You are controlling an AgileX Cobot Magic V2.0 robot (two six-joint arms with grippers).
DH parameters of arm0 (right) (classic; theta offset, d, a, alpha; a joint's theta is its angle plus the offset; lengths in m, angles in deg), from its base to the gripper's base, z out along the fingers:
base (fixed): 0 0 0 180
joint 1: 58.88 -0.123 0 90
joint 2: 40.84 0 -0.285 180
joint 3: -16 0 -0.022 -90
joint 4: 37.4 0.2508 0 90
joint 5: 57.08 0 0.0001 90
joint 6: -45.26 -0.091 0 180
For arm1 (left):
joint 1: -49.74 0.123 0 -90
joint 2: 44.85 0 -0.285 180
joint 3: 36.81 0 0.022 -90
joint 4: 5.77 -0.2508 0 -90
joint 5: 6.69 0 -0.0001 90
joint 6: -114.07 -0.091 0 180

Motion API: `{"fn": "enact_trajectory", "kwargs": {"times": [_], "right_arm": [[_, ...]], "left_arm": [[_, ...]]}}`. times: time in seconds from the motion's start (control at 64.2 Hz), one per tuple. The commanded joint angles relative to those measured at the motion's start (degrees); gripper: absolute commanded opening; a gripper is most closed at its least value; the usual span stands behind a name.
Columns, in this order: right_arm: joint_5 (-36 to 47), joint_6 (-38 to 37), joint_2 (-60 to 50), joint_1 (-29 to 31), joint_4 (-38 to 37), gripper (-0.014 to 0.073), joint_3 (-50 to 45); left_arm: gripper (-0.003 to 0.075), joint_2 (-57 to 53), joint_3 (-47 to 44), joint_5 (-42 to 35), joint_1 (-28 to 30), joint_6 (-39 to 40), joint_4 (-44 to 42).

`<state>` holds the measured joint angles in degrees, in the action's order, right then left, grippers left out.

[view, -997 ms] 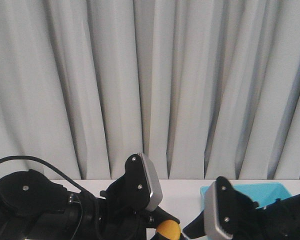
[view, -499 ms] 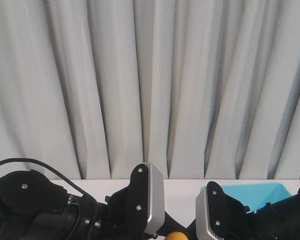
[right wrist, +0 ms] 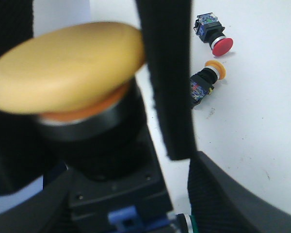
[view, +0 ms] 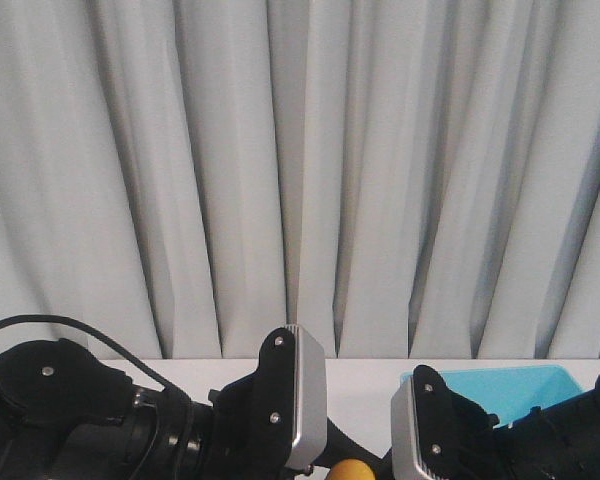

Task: Pick red and yellow buttons and place in box
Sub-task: 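Grasp the yellow button with the right gripper and open the left gripper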

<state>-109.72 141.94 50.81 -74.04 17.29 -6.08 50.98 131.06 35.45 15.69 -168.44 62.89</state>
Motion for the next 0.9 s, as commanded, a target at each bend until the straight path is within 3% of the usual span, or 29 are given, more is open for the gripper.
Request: {"fn": "enact_trajectory", "kwargs": {"times": [0.0,0.296,0.577,0.701,0.888], "right_arm": [[0.1,0.6,-1.6,-0.1,2.4,0.0344,1.4],[0.2,0.5,-1.6,-0.1,2.4,0.0204,1.4],[0.2,0.5,-1.6,-0.1,2.4,0.0195,1.4],[0.2,0.5,-1.6,-0.1,2.4,0.0196,1.4],[0.1,0.5,-1.6,-0.1,2.4,0.0196,1.4]], "left_arm": [[0.0209,-2.0,1.8,0.8,-0.2,0.1,3.8],[0.0209,-2.0,1.8,0.7,-0.2,0.1,3.8],[0.0221,-2.0,1.8,-0.2,-0.2,0.1,3.8],[0.0292,-2.0,1.8,-0.2,-0.2,0.6,3.8],[0.0477,-2.1,1.8,-0.4,-0.2,0.6,3.7]]}}
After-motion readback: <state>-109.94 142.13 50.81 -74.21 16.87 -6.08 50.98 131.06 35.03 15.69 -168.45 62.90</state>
